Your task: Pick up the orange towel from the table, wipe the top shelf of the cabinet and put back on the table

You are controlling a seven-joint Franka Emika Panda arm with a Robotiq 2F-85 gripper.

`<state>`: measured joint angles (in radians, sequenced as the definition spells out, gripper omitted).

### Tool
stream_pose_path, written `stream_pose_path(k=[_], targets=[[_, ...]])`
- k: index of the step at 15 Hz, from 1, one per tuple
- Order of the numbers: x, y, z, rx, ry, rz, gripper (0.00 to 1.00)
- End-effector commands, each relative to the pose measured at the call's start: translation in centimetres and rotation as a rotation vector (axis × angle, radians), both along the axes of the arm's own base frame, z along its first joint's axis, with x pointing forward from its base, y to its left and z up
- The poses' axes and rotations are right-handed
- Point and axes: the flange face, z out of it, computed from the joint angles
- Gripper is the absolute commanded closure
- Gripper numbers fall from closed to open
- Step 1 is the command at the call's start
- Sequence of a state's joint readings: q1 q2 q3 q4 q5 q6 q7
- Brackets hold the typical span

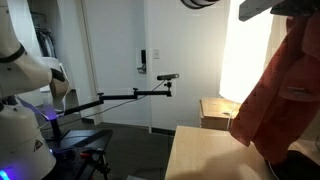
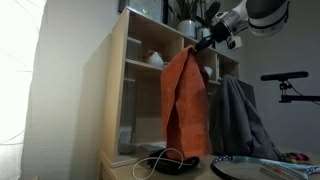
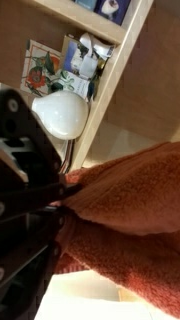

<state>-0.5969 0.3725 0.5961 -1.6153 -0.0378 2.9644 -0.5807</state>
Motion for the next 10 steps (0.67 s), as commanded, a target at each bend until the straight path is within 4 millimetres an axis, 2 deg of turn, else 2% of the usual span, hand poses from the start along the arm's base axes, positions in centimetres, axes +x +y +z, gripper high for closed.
stream_pose_path(k=[1, 10], targets=[[1.7, 0.6, 1.0, -0.001, -0.008, -0.004, 0.98], [4.7, 1.4, 1.5, -0.032, -0.015, -0.013, 0.98]])
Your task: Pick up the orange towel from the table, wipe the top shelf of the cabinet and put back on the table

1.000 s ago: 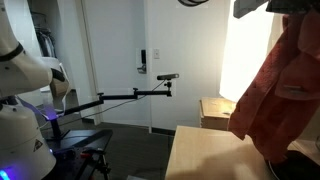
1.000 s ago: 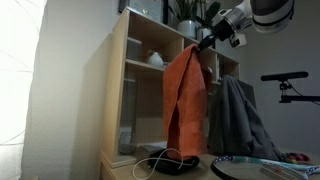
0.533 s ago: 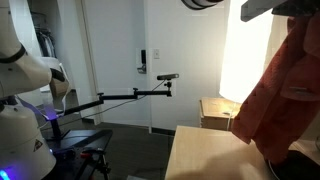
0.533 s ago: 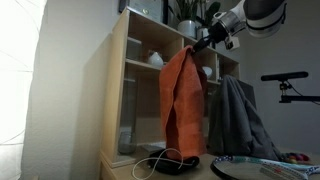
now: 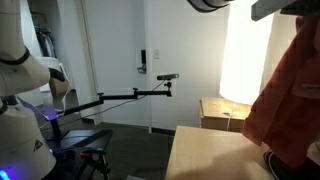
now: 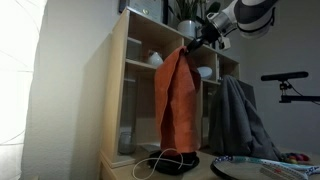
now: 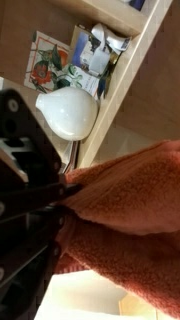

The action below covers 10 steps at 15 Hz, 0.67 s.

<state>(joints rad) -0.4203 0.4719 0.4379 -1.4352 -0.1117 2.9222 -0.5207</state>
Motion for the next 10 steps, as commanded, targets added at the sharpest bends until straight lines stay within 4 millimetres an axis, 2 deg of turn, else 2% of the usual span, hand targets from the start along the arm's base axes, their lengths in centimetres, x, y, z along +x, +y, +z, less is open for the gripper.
stream_pose_path(k=[1, 4, 10], targets=[[1.5, 0.3, 1.1, -0.003, 0.002, -0.009, 0.98], [2.3, 0.6, 1.3, 0.0, 0.005, -0.005, 0.98], [3.2, 2.0, 2.8, 0.018, -0.044, 0.009, 0.98]])
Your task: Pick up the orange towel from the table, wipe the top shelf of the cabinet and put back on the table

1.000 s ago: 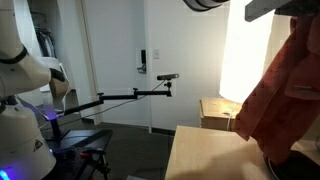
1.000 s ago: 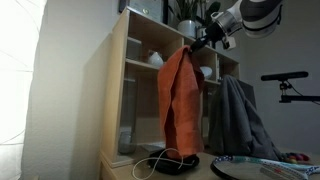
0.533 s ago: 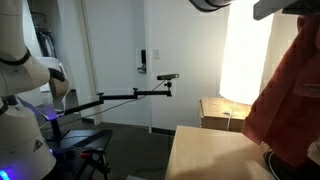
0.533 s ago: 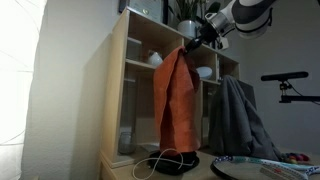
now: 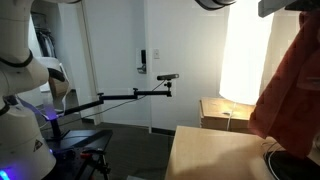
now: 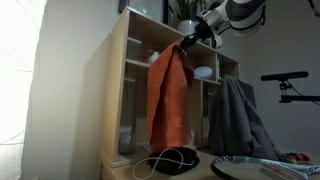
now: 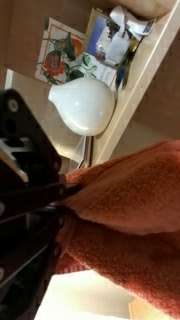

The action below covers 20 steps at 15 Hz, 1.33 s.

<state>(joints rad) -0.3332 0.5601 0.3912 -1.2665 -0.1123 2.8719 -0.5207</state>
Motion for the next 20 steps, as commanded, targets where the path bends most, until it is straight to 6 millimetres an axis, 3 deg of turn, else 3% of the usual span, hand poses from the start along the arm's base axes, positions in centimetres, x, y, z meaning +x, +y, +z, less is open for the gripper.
stream_pose_path(k=[1, 6, 7, 8, 19, 20], targets=[[0.9, 0.8, 1.8, 0.011, -0.025, -0.007, 0.98], [1.3, 1.3, 2.0, -0.001, -0.04, 0.003, 0.98], [0.9, 1.1, 1.2, 0.001, -0.04, 0.01, 0.98], [0.9, 1.2, 1.0, 0.002, -0.037, 0.011, 0.91], [1.0, 1.1, 0.5, 0.003, -0.03, 0.011, 0.91], [1.1, 1.0, 0.4, -0.002, -0.03, 0.008, 0.98]])
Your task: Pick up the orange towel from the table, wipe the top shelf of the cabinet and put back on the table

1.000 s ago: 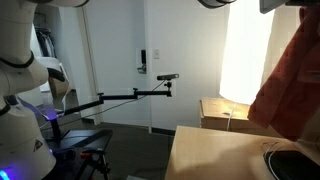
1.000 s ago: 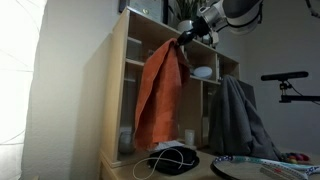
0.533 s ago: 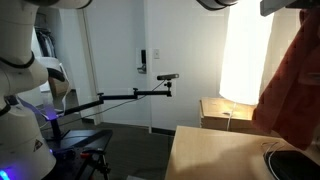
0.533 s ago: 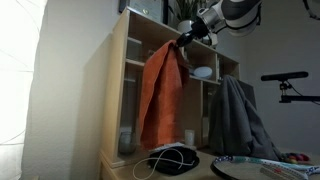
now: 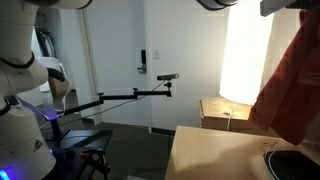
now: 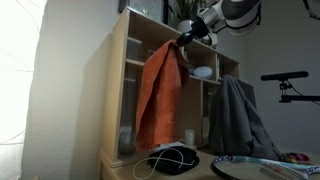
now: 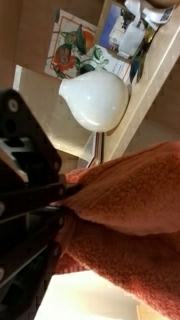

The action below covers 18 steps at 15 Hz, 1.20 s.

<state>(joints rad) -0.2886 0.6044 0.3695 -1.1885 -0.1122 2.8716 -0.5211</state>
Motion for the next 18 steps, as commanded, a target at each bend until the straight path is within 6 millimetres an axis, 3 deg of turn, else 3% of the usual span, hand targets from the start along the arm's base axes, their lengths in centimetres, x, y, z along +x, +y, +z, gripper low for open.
stream_pose_path(k=[1, 7, 18], targets=[[0.1, -0.1, -0.3, -0.007, 0.003, -0.004, 0.98], [0.5, -1.1, -0.5, -0.008, 0.023, -0.027, 0.98], [1.5, -2.8, 1.2, -0.027, 0.036, -0.131, 0.98]])
